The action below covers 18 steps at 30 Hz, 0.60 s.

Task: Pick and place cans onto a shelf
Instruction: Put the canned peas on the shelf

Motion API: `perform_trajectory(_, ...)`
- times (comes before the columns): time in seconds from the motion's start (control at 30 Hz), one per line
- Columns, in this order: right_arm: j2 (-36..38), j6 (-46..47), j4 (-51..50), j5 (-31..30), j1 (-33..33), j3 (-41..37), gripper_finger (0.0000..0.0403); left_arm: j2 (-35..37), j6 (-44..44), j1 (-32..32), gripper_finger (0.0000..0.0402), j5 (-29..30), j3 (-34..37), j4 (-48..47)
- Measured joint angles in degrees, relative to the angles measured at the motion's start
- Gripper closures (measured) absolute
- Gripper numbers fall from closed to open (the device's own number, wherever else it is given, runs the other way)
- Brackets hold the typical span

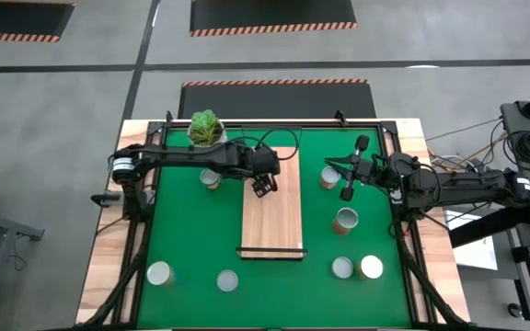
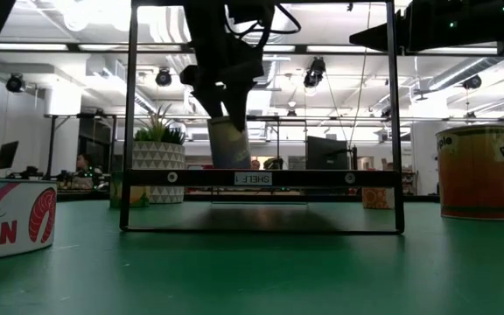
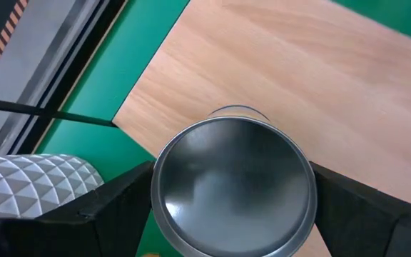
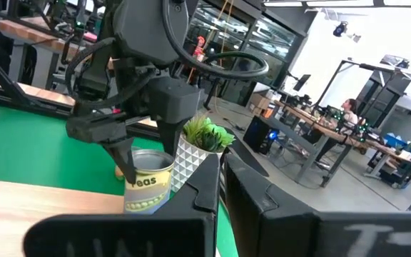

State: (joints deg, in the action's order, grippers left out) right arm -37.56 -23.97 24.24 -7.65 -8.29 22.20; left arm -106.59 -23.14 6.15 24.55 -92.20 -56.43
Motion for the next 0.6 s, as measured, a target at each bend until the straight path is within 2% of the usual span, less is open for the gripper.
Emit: perform_trajectory(0.6,0.0,-0.1,-0.4,-1.5,0.0,0.0,0.039,-1.4,-1.0,0.0,0.0072,0.5,0.1,1.4)
